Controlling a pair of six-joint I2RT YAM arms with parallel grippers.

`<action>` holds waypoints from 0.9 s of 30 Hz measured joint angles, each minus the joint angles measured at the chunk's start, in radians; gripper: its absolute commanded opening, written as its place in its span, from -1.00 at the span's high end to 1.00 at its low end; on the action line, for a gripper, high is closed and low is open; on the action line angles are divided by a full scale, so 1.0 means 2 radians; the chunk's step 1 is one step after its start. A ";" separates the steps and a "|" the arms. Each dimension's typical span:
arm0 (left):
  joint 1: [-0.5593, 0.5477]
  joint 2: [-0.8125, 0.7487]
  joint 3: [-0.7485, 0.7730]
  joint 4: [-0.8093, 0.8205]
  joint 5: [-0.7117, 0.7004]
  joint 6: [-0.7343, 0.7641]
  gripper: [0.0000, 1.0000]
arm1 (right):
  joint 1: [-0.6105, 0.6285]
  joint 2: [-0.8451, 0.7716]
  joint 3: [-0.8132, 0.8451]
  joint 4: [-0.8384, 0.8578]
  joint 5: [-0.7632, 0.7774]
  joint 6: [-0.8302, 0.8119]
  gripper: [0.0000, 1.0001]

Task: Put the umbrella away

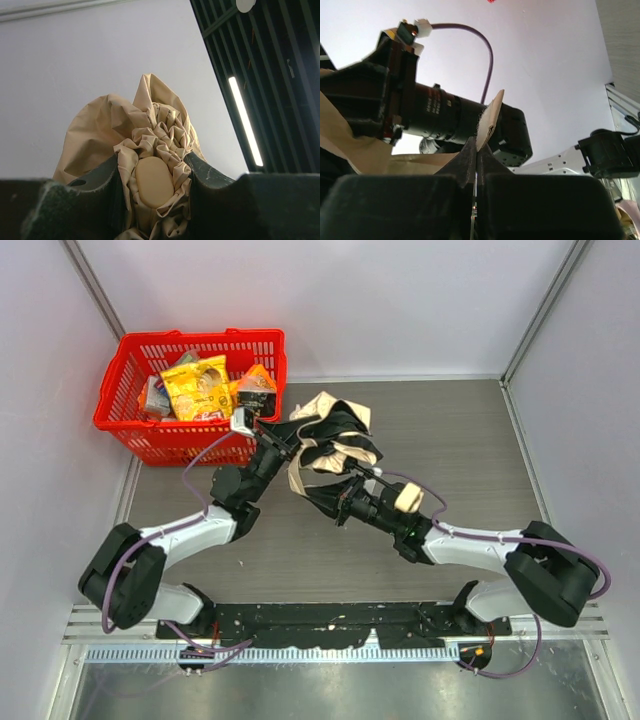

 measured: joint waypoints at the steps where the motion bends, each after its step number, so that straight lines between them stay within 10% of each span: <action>1: -0.004 -0.001 -0.001 0.000 0.000 -0.004 1.00 | 0.000 0.002 -0.005 0.010 0.005 0.000 0.99; 10: -0.012 -0.120 -0.049 -0.102 0.029 -0.045 1.00 | -0.037 0.105 -0.074 0.198 0.030 0.002 0.98; 16: -0.011 -0.225 -0.055 -0.343 0.063 -0.015 1.00 | -0.087 0.122 -0.084 0.257 -0.009 -0.045 0.99; 27: -0.006 -0.251 0.082 -0.747 0.060 0.168 1.00 | -0.143 -0.091 -0.020 0.042 -0.062 -0.313 0.99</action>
